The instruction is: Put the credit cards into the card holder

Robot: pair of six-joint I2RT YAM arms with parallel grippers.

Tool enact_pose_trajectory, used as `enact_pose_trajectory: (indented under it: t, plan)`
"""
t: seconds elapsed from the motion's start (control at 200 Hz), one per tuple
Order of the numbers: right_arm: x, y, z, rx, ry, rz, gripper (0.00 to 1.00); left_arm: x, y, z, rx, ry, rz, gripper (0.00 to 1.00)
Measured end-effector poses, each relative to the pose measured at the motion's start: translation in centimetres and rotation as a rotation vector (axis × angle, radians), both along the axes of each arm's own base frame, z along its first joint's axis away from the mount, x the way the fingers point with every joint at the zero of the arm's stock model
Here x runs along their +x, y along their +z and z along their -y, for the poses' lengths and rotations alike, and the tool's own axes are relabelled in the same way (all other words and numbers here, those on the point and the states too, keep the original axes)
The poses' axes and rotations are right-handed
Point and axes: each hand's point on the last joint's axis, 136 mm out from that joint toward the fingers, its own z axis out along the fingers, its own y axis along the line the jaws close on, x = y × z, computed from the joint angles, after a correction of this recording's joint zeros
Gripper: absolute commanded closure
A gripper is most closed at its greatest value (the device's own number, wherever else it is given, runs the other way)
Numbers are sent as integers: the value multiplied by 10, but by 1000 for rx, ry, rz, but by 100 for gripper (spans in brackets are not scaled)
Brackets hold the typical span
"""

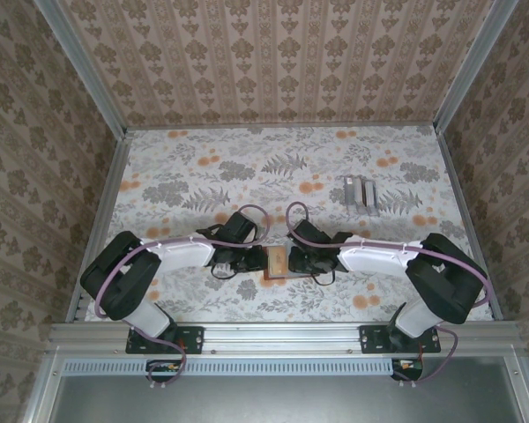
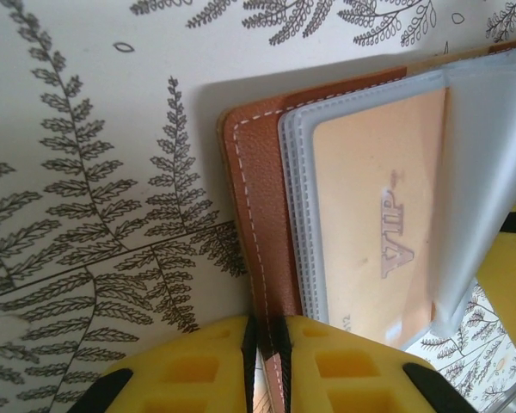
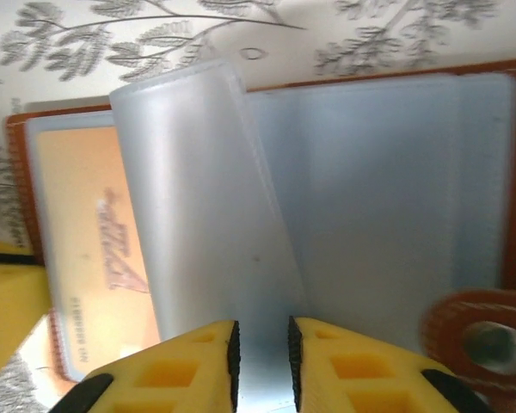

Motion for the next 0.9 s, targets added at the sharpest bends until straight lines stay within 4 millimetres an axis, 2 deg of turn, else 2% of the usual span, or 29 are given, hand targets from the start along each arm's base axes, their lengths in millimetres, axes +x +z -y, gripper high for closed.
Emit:
enact_pose_trajectory:
  t: [0.1, 0.275, 0.58, 0.685, 0.8, 0.9]
  plan:
    - [0, 2, -13, 84, 40, 5, 79, 0, 0, 0, 1, 3, 0, 82]
    - [1, 9, -30, 231, 89, 6, 76, 0, 0, 0, 1, 8, -2, 82]
    - [11, 51, -57, 463, 215, 74, 67, 3, 0, -7, -46, 62, -19, 82]
    - [13, 69, -49, 468, 218, 117, 61, 8, 2, -12, -59, 93, -21, 81]
    - [19, 93, -24, 395, 184, 222, 53, 11, 5, -13, -70, 99, -14, 81]
    - [19, 97, 0, 298, 147, 267, 52, 10, 5, -12, -73, 98, -14, 81]
